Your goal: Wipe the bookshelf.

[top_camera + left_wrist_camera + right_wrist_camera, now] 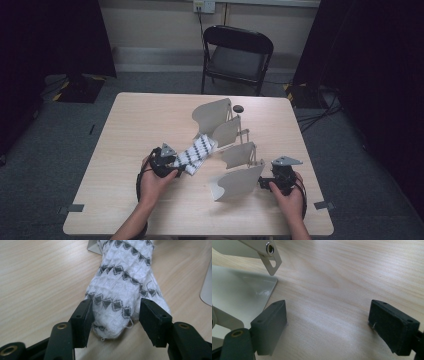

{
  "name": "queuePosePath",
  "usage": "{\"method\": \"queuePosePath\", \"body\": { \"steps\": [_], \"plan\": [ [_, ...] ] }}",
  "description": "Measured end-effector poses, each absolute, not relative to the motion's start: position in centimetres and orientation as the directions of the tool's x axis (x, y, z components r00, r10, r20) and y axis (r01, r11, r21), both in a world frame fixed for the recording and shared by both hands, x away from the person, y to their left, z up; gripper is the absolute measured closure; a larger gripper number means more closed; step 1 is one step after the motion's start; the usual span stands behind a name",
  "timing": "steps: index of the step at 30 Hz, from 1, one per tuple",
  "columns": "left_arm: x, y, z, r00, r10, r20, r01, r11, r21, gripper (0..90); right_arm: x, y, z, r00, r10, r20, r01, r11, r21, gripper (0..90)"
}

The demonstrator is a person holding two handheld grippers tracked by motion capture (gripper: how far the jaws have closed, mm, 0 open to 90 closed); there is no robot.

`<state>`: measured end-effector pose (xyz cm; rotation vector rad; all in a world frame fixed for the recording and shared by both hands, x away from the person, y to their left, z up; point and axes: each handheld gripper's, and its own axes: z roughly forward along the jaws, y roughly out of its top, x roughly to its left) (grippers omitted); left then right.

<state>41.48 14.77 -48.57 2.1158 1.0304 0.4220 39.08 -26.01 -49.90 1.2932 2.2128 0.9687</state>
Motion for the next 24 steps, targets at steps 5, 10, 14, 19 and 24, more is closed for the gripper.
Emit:
{"method": "queuePosePath", "body": {
  "steps": [5, 10, 14, 19, 24],
  "plan": [
    [43.0, 13.5, -48.4, 0.634, 0.773, -0.019, 0.533, -0.419, 0.735, 43.6, 39.1, -26.0, -49.9, -0.496, 0.868, 0.006, 0.593, 0.334, 0.733, 14.5],
    [44.6, 12.5, -47.8, 0.638, 0.770, -0.015, 0.523, -0.420, 0.742, 43.6, 39.2, -26.0, -49.9, -0.500, 0.866, 0.005, 0.591, 0.336, 0.734, 14.5],
    [45.8, 11.5, -47.7, 0.655, 0.755, -0.027, 0.514, -0.419, 0.748, 42.7, 39.2, -26.0, -49.9, -0.502, 0.865, 0.006, 0.590, 0.338, 0.733, 14.4],
    [45.8, 11.2, -47.5, 0.649, 0.759, -0.043, 0.524, -0.405, 0.750, 41.8, 39.2, -26.1, -49.9, -0.506, 0.863, 0.006, 0.588, 0.340, 0.734, 14.4],
    [44.2, 12.3, -47.0, 0.655, 0.755, -0.044, 0.516, -0.404, 0.755, 45.0, 39.2, -26.1, -49.9, -0.508, 0.861, 0.005, 0.587, 0.342, 0.734, 14.5]
  ]
}}
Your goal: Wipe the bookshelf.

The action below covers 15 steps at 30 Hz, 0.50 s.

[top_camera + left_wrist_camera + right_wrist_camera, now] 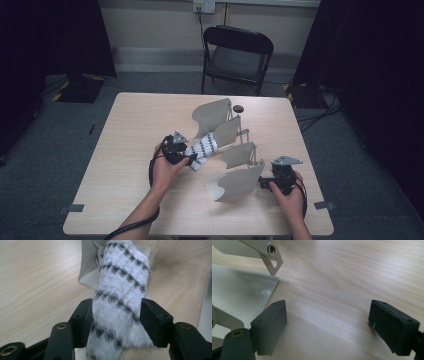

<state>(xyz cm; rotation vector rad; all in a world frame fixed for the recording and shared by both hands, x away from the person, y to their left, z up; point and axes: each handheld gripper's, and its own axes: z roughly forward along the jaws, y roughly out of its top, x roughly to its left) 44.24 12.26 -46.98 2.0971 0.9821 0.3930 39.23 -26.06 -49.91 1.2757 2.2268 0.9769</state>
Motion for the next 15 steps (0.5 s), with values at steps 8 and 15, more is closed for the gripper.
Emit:
{"method": "queuePosePath", "body": {
  "steps": [8, 15],
  "plan": [
    [41.8, 12.8, -47.4, 0.663, 0.746, -0.064, 0.523, -0.400, 0.752, 54.7, 39.2, -26.1, -49.9, -0.509, 0.861, 0.004, 0.587, 0.343, 0.733, 14.5],
    [41.1, 12.5, -47.7, 0.653, 0.753, -0.076, 0.533, -0.386, 0.753, 55.9, 39.2, -26.1, -49.9, -0.508, 0.861, 0.004, 0.587, 0.343, 0.733, 14.4]
  ]
}}
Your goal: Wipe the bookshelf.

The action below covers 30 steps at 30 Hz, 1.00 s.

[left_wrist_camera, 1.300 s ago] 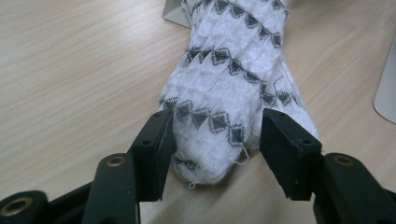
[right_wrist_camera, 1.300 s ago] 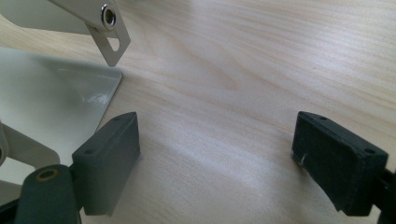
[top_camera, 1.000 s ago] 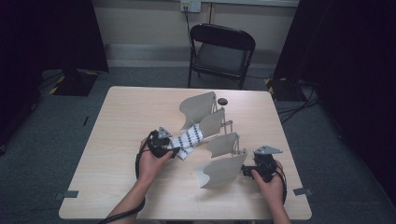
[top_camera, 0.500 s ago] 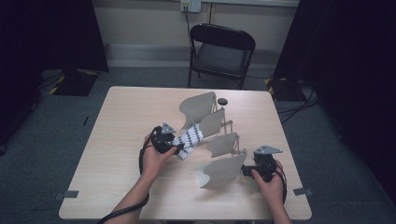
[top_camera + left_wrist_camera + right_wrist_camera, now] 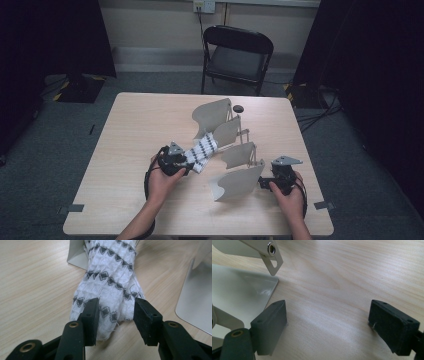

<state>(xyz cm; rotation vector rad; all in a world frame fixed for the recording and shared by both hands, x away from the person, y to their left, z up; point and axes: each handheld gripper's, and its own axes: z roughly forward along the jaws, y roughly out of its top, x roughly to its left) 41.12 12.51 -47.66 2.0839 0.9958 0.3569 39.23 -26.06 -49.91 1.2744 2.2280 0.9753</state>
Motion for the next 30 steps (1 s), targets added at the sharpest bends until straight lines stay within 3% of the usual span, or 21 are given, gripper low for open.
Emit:
{"method": "queuePosePath", "body": {
  "steps": [4, 14, 22, 30],
  "plan": [
    [40.6, 12.3, -47.0, 0.681, 0.732, -0.039, 0.508, -0.432, 0.745, 57.2, 39.2, -26.1, -49.9, -0.510, 0.860, 0.003, 0.586, 0.345, 0.733, 14.5],
    [41.3, 11.9, -48.4, 0.667, 0.737, -0.112, 0.564, -0.402, 0.721, 56.6, 39.2, -26.1, -49.9, -0.510, 0.860, 0.003, 0.586, 0.345, 0.733, 14.4],
    [43.0, 11.9, -48.2, 0.658, 0.751, -0.057, 0.560, -0.438, 0.703, 50.7, 39.3, -26.1, -49.9, -0.511, 0.859, 0.002, 0.585, 0.346, 0.734, 14.5],
    [44.9, 11.1, -48.2, 0.660, 0.750, -0.044, 0.558, -0.450, 0.698, 50.4, 39.3, -26.0, -49.9, -0.511, 0.859, 0.002, 0.585, 0.346, 0.734, 14.4]
  ]
}}
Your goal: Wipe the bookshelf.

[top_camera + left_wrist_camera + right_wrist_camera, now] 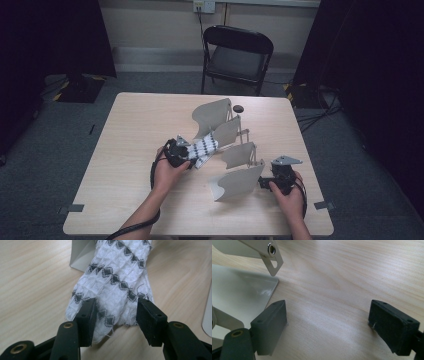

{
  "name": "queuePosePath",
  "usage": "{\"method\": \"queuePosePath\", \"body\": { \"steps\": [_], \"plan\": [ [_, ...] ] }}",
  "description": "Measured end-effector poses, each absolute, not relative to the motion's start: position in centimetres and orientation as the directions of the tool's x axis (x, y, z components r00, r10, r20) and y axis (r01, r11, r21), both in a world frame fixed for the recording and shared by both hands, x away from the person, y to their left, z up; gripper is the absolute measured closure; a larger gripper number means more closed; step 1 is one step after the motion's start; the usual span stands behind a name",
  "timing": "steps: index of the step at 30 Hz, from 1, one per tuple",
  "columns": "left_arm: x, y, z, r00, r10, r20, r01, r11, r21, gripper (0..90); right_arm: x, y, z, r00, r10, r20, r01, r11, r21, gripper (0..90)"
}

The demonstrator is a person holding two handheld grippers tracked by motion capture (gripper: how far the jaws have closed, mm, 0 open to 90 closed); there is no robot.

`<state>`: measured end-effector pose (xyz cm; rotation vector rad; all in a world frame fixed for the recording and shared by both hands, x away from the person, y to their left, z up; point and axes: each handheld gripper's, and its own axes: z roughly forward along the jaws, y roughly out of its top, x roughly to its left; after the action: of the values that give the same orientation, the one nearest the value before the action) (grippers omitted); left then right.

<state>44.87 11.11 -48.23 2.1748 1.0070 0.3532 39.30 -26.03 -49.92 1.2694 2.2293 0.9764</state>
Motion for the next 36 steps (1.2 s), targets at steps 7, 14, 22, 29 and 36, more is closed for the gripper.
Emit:
{"method": "queuePosePath", "body": {
  "steps": [7, 14, 22, 29, 36],
  "plan": [
    [46.0, 10.0, -48.4, 0.669, 0.742, -0.044, 0.546, -0.450, 0.707, 45.7, 39.3, -26.0, -49.9, -0.512, 0.859, 0.004, 0.585, 0.346, 0.733, 14.5],
    [46.2, 10.0, -48.2, 0.679, 0.732, -0.058, 0.523, -0.427, 0.737, 44.3, 39.4, -26.0, -49.9, -0.513, 0.858, 0.003, 0.584, 0.346, 0.734, 14.5],
    [43.7, 10.7, -47.2, 0.701, 0.709, -0.077, 0.496, -0.407, 0.767, 48.1, 39.4, -26.0, -49.9, -0.513, 0.858, 0.002, 0.584, 0.347, 0.734, 14.5],
    [42.6, 10.1, -47.0, 0.717, 0.693, -0.075, 0.473, -0.405, 0.782, 51.0, 39.4, -26.0, -49.9, -0.513, 0.858, 0.003, 0.584, 0.347, 0.734, 14.5],
    [42.0, 9.8, -46.7, 0.723, 0.684, -0.097, 0.491, -0.410, 0.768, 54.5, 39.4, -26.0, -49.9, -0.513, 0.858, 0.002, 0.584, 0.347, 0.734, 14.5]
  ]
}}
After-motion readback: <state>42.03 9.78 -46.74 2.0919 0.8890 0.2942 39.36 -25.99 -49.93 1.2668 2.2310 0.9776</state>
